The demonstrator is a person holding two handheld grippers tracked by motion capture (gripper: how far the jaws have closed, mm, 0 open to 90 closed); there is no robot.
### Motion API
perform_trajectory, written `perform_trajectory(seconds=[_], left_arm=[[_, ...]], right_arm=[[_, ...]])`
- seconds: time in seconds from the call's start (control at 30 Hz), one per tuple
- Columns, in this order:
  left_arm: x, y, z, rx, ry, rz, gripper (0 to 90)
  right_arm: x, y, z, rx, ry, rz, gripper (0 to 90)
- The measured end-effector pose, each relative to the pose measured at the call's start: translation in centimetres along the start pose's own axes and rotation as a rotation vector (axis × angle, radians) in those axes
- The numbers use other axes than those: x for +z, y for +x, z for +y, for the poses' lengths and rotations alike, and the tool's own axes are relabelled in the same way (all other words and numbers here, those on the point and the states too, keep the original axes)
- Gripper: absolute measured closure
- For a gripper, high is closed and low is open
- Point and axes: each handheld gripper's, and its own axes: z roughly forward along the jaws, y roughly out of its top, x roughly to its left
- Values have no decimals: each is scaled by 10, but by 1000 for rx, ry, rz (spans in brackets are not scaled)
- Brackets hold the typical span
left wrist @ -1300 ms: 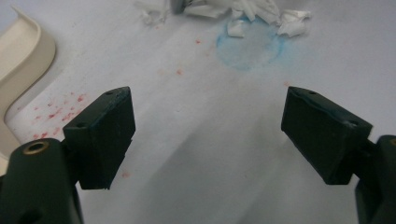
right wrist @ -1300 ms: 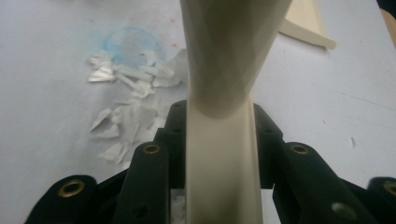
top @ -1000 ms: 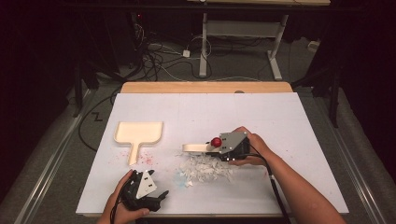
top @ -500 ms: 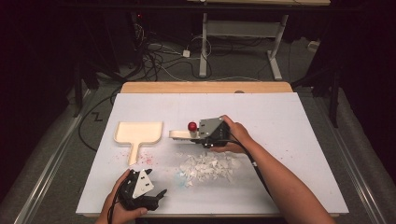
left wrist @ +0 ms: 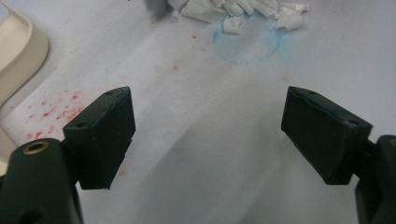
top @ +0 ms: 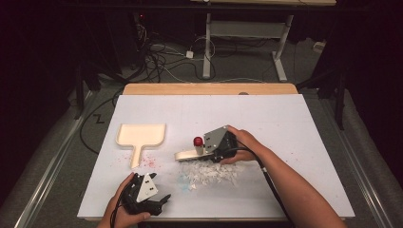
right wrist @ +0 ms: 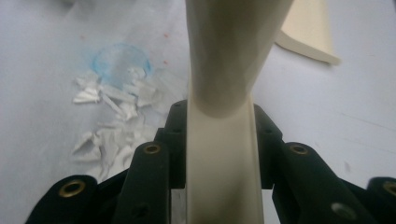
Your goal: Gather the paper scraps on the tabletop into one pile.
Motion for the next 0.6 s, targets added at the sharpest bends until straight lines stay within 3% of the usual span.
perform_trajectory(seconds=[0.13,0.17,0.27,0.4,0.47,0.5,0.53,0.57,0.6], left_arm=[[2,0,2,3,7,1,167],[2,-1,2,2,7,1,167],[3,0,2,1,11,3,167],[1,0,2,-3,8,14,167],[-3,2,1,-4,5,28,167],[-6,4,0,-13,-7,41,167],[-8,6,-1,-20,-13,52,167],[-12,9,-2,-41,-30,68,167],[-18,14,-5,-69,-51,91,167]], right_arm=[[-13,4,-7,31,-20,-68,679],[-27,6,-12,69,-63,-128,679],[-43,7,-18,122,-116,-197,679],[-63,11,-21,254,-136,-292,679],[-71,17,-18,321,-149,-308,679],[-71,17,-18,321,-149,-308,679],[-76,23,-16,352,-166,-302,679],[-82,35,-10,399,-183,-282,679],[-84,40,-8,415,-189,-274,679]])
